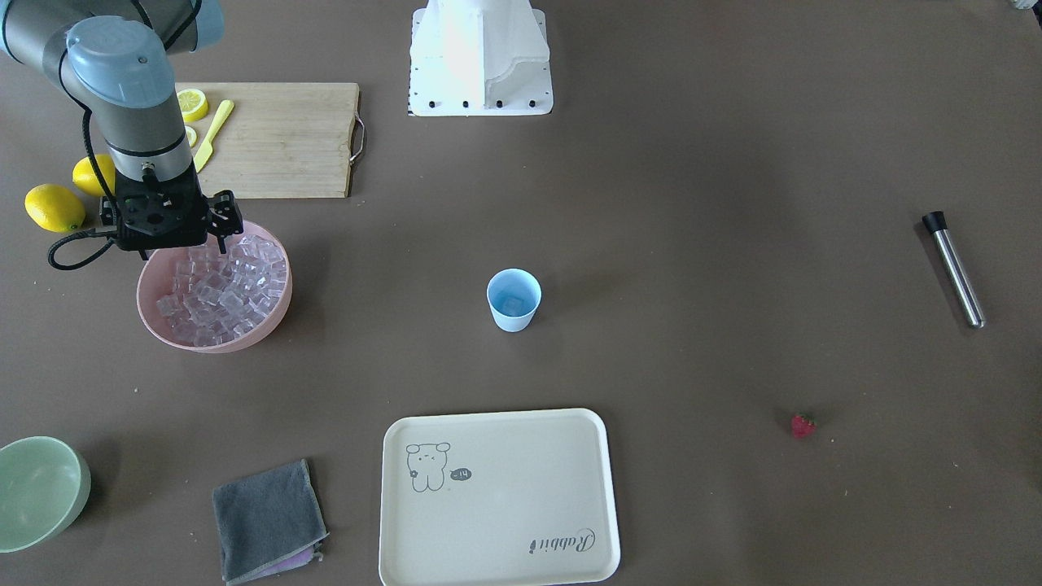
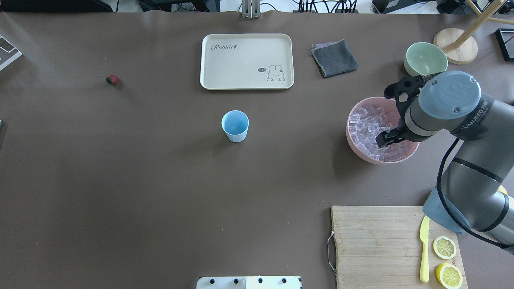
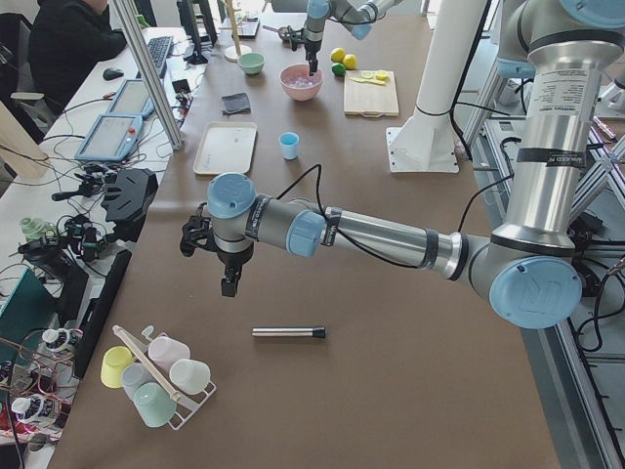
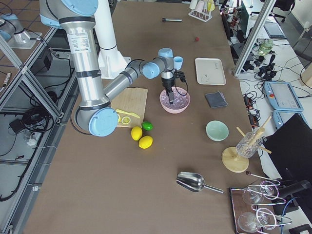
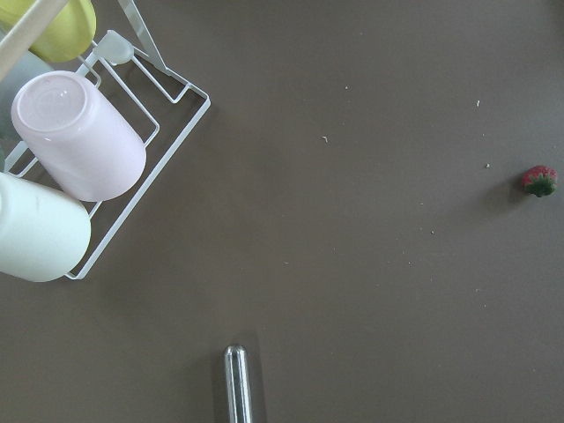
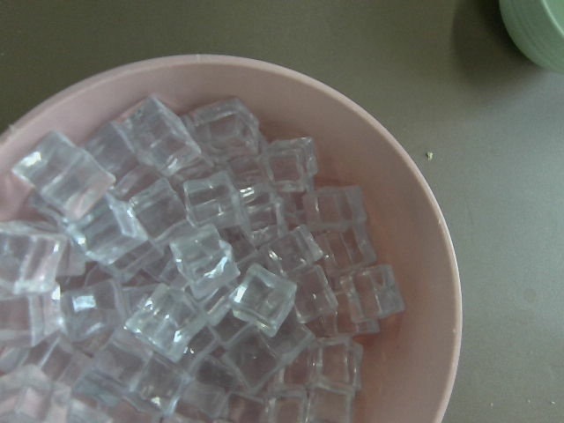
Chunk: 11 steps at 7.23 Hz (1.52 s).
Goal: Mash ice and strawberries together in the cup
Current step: 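Lower the right gripper into the bowl and grasp another ice cube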
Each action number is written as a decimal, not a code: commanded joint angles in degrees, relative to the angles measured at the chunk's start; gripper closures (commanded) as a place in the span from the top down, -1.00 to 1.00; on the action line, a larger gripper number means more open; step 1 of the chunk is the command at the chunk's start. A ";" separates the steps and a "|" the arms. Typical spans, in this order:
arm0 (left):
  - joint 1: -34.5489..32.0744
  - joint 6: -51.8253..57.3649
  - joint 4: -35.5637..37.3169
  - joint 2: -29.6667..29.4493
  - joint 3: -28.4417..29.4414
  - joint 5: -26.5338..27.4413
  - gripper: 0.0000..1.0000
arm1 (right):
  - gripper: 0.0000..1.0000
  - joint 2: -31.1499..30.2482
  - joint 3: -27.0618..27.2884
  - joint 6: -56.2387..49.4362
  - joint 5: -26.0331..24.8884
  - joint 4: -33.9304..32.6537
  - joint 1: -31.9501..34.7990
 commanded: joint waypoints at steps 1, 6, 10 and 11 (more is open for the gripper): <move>0.26 0.03 0.00 0.02 -0.22 0.03 0.97 | 0.99 -0.12 -0.72 -0.14 0.78 0.07 -0.57; 0.26 0.03 0.00 0.11 -0.66 0.03 0.97 | 0.44 0.14 -1.07 0.56 -1.41 -0.37 -2.32; 0.26 0.03 0.00 0.11 -0.49 0.03 0.97 | 0.21 0.06 -0.99 -0.23 -1.85 -0.46 -3.73; 0.26 0.03 0.00 -0.06 -0.40 0.03 0.97 | 0.14 -0.11 -1.16 -0.23 -2.20 -0.55 -4.08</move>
